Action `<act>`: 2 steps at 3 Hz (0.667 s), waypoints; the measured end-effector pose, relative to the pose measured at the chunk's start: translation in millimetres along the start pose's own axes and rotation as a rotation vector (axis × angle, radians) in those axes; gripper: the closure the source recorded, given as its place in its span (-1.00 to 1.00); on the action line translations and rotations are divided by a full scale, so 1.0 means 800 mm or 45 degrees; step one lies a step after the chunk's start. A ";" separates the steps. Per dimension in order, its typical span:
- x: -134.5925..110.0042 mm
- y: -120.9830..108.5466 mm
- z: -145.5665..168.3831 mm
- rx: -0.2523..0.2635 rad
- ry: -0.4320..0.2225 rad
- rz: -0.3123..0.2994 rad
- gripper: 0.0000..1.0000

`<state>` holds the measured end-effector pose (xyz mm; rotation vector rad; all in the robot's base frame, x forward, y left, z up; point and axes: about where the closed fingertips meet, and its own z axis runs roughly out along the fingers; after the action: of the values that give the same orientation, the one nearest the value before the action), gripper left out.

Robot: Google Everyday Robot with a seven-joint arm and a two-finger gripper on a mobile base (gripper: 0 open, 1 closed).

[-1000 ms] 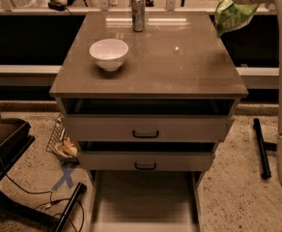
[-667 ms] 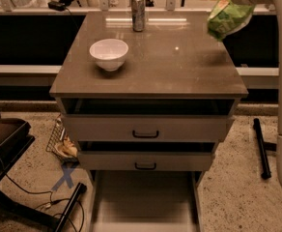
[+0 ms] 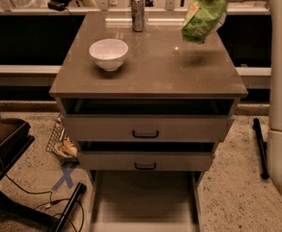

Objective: Pick green rice chip bag from bottom drawer and place on counter

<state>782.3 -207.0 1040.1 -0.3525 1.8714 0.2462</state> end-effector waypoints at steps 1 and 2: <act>-0.035 0.120 0.026 -0.348 -0.033 -0.131 0.92; -0.054 0.219 0.040 -0.617 -0.045 -0.264 0.97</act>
Offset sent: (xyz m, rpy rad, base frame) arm -0.0222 0.2297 0.0580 -0.0545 -0.0655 0.7244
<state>760.4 -27.5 1070.2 -0.8609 1.7104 0.5612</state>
